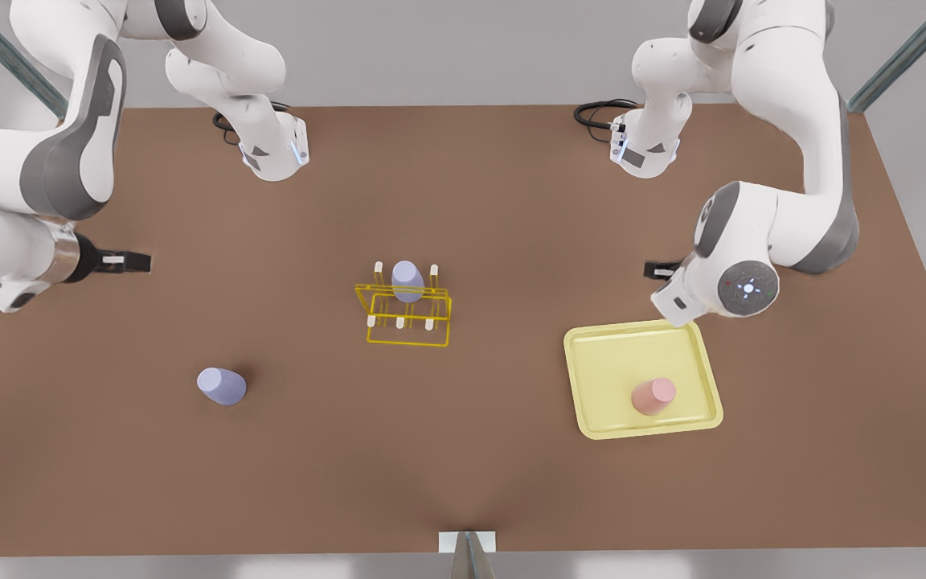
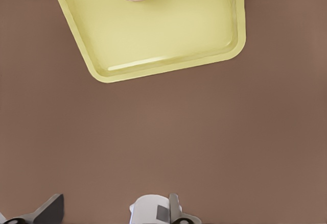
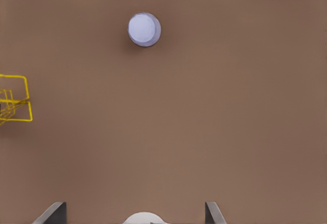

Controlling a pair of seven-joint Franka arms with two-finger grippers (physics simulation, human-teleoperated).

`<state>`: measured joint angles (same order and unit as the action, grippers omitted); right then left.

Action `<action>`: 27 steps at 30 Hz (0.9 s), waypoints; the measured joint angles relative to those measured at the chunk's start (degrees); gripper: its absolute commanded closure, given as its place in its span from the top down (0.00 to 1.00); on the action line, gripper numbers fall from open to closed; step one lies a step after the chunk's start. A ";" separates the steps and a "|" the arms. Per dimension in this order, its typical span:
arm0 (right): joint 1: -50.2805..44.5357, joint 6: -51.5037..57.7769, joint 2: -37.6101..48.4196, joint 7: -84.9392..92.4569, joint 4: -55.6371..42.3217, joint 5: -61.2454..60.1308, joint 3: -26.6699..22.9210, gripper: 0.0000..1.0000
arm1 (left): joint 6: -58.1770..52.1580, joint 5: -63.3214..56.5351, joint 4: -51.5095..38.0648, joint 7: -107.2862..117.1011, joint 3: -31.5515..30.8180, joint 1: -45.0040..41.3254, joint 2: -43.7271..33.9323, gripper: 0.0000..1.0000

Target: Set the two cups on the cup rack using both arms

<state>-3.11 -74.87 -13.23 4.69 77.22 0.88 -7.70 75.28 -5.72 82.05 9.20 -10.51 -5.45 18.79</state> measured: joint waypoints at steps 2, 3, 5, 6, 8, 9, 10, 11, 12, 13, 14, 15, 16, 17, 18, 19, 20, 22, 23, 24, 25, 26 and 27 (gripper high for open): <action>0.32 -4.73 0.02 0.62 0.66 -0.21 -0.07 1.00 | 4.21 0.77 -0.82 -0.98 0.63 -0.42 -0.99 1.00; 0.58 -6.72 -1.04 0.99 0.68 -0.12 -0.08 1.00 | 5.65 1.34 -1.16 -1.48 0.82 -0.60 -1.12 1.00; 1.99 -11.64 -7.57 2.16 0.25 -0.22 -0.04 1.00 | 8.50 2.08 -1.40 -2.33 0.97 -0.76 -0.55 1.00; 3.25 -14.31 -10.93 2.72 0.04 -0.44 -0.03 1.00 | 10.92 2.29 -2.10 -2.52 1.19 -0.88 2.00 1.00; 4.74 -19.40 -15.65 3.75 -0.24 -0.78 -0.03 1.00 | 16.43 2.51 -6.74 -2.69 1.88 -0.48 10.26 1.00; 5.03 -21.54 -17.37 4.22 -0.30 -0.95 -0.02 1.00 | 19.30 2.56 -8.45 -2.77 2.53 -0.44 13.96 1.00; 5.18 -23.37 -18.95 4.66 -0.34 -1.17 -0.02 1.00 | 22.17 2.61 -9.57 -2.87 3.65 -0.34 17.03 1.00; 5.46 -25.02 -20.61 5.07 -0.36 -1.79 -0.02 1.00 | 24.92 2.63 -10.13 -2.96 4.43 -0.27 19.29 1.00; 6.00 -26.73 -22.26 5.47 -0.36 -2.31 -0.02 1.00 | 27.27 2.67 -10.26 -3.05 5.51 -0.19 20.67 1.00; 6.30 -28.27 -23.46 5.85 -0.36 -2.63 -0.03 1.00 | 29.26 2.73 -10.25 -3.13 6.12 -0.09 21.55 1.00; 6.42 -29.74 -24.31 6.20 -0.31 -2.83 -0.03 1.00 | 30.99 2.77 -9.59 -3.21 6.49 -0.03 21.91 1.00; 6.37 -31.03 -24.75 6.54 -0.15 -2.96 0.03 1.00 | 32.86 2.81 -7.70 -3.29 6.71 0.09 21.62 1.00; 6.11 -32.11 -25.03 6.86 0.05 -3.10 0.11 1.00 | 34.87 2.86 -5.43 -3.36 6.96 0.23 21.17 1.00; 5.56 -33.13 -25.31 7.15 0.16 -3.13 0.17 1.00 | 36.88 2.91 -3.25 -3.43 7.11 0.20 20.93 1.00; 5.23 -34.20 -25.75 7.42 0.31 -3.25 0.24 1.00 | 38.62 2.95 -2.00 -3.49 7.19 0.19 20.89 1.00; 4.92 -35.12 -25.95 7.67 0.41 -3.41 0.33 1.00 | 40.22 2.98 -0.64 -3.55 7.22 0.19 20.90 1.00; 4.37 -35.91 -26.01 7.89 0.46 -3.56 0.41 1.00 | 41.68 2.98 0.98 -3.61 7.24 0.19 20.97 1.00; 2.97 -37.28 -25.85 8.30 0.48 -4.34 0.48 1.00 | 44.29 2.99 3.69 -3.71 7.26 0.24 21.58 1.00; 2.28 -37.85 -25.76 8.45 0.49 -4.94 0.49 1.00 | 45.52 2.99 4.87 -3.76 7.40 0.28 21.90 1.00; 1.49 -38.34 -25.62 8.51 0.53 -5.41 0.49 1.00 | 46.96 2.99 6.14 -3.81 7.50 0.47 22.07 1.00; 0.68 -38.75 -25.53 8.52 0.56 -5.81 0.50 1.00 | 48.30 2.99 6.94 -3.86 7.56 0.60 22.21 1.00; -0.03 -39.10 -25.54 8.49 0.58 -6.18 0.50 1.00 | 49.46 2.99 7.48 -3.91 7.59 0.69 22.34 1.00; -0.69 -39.49 -25.65 8.41 0.58 -6.45 0.50 1.00 | 50.49 2.99 7.80 -3.95 7.60 0.74 22.49 1.00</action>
<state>-3.80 -114.36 -38.88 13.10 77.80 -5.57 -7.20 125.77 -2.73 89.85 5.25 -2.91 -4.71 41.28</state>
